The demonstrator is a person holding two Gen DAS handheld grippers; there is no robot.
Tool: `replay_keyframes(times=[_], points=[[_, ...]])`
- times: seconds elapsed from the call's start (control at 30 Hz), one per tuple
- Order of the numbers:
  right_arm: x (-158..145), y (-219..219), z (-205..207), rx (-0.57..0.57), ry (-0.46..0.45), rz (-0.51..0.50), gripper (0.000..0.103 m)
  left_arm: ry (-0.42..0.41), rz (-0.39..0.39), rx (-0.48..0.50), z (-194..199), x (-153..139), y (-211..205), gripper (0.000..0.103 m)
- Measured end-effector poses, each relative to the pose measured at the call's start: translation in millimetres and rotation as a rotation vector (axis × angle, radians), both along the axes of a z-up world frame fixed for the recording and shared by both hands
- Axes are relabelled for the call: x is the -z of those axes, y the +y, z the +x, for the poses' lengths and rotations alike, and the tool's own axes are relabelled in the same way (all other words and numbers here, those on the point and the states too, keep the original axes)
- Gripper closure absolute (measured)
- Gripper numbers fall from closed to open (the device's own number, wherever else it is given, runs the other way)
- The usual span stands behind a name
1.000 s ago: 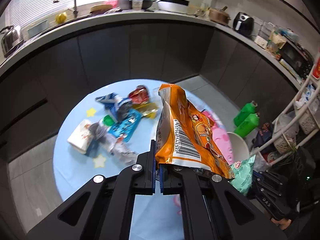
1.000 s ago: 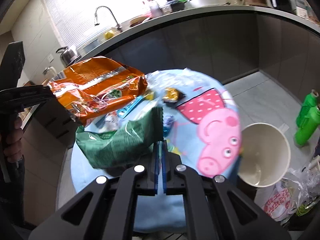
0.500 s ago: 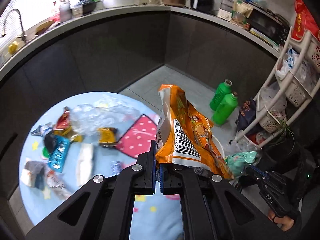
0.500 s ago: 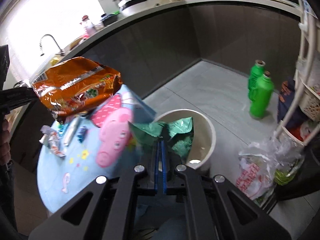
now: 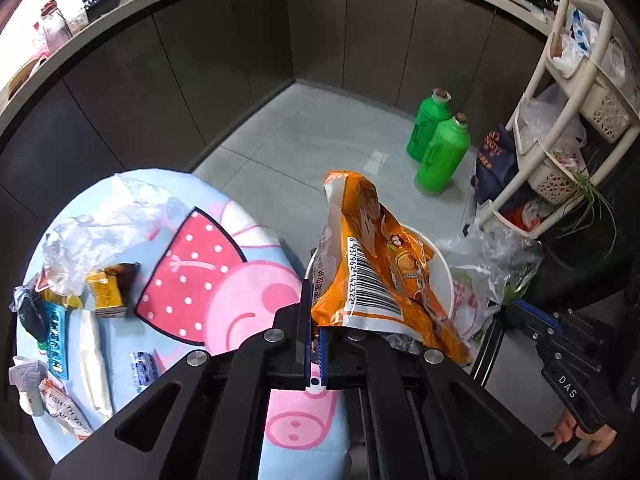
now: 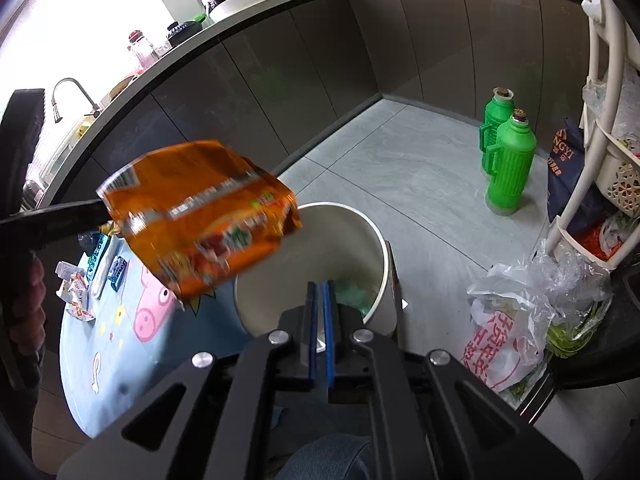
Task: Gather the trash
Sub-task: 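Carry both wrappers over the white bin and open both tools to drop them, then move both tools back over the table toward the remaining trash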
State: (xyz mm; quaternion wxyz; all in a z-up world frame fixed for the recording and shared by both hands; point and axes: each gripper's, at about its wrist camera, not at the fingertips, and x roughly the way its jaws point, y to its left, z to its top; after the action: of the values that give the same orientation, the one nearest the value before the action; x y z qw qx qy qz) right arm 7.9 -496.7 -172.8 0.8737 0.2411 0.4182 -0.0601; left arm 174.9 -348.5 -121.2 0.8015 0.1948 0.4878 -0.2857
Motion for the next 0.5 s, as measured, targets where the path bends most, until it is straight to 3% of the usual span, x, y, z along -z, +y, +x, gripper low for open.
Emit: replay_keyframes(times=[0.2,0.23,0.27,0.3,0.33,0.43,0.5], points=[[10,3,10,-0.011,0.003,0.020,0.096,0.011,0.024,0.029,-2,17,-11,0.100],[11,4,11,-0.013,0.005,0.023,0.095,0.002,0.023,0.031,-3,18,-12,0.094],[12,4,12,-0.015,0.006,0.023,0.088,-0.005,0.022,0.033,-4,19,-12,0.077],[13,6,13,-0.019,0.007,0.021,0.077,-0.013,0.018,0.030,-4,19,-11,0.069],[13,7,14,-0.023,0.008,0.015,0.073,-0.027,0.011,0.025,-5,17,-9,0.053],[14,12,16,-0.042,0.008,0.005,0.067,-0.054,-0.009,0.022,-8,11,-5,0.045],[14,15,17,-0.044,0.007,0.008,0.058,-0.064,-0.020,0.011,-8,7,-1,0.033]])
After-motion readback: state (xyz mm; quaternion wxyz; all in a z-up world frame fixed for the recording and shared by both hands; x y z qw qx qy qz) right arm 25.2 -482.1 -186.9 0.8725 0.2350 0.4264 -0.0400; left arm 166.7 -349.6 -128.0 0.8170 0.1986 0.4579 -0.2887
